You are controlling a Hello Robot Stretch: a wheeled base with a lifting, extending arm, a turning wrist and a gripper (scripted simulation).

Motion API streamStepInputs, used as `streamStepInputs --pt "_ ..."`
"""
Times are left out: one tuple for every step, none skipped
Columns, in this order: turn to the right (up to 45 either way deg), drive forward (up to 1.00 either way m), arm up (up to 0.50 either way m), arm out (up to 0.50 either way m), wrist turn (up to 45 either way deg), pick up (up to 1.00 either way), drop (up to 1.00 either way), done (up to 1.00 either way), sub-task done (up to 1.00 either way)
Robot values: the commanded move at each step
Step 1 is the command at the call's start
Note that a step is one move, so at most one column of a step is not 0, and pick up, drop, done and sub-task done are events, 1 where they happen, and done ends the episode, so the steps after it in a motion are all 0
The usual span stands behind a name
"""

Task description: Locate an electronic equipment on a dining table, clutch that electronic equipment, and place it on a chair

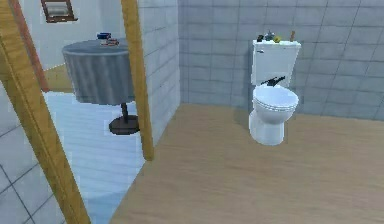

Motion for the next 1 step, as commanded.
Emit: streamStepInputs --pt "3.0 0.0 0.0 0.0 0.0 0.0 0.0 0.0 0.0"
